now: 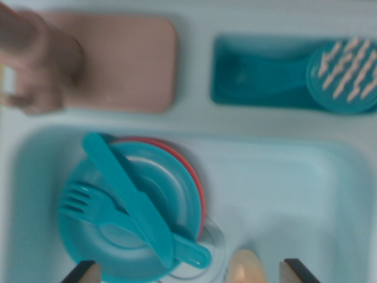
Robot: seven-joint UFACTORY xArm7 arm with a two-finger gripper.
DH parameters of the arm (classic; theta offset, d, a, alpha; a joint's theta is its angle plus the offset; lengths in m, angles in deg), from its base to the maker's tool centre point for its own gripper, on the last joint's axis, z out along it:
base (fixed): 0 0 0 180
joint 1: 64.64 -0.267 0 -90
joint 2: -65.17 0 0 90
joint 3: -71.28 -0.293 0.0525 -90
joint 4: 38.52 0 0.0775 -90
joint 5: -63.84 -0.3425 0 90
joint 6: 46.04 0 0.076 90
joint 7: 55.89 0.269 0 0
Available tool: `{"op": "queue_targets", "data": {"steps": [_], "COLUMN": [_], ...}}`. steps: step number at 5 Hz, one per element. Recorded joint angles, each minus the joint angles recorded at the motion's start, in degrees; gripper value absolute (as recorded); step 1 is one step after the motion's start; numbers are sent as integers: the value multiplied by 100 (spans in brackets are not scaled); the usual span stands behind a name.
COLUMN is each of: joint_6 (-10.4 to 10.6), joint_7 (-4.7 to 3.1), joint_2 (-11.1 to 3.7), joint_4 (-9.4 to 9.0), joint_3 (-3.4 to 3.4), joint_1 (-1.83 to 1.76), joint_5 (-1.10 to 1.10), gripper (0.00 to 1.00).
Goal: Pick detergent from the sink
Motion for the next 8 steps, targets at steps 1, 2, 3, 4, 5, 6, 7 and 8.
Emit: {"op": "queue_targets", "data": {"steps": [1, 2, 3, 4, 5, 6, 7, 8], "joint_6": [0, 224, 224, 427, 427, 606, 606, 756], "joint_7": [0, -124, -124, -236, -236, -335, -335, -418], "joint_2": [0, -32, -32, -61, -61, -86, -86, -107], "joint_4": [0, -223, -223, -426, -426, -605, -605, -755], "joint_3": [0, 47, 47, 90, 90, 128, 128, 159], "joint_1": [0, 39, 39, 73, 73, 104, 104, 130], "joint_5": [0, -17, -17, -32, -32, -45, -45, -57], "gripper": [0, 0, 0, 0, 0, 0, 0, 0]}}
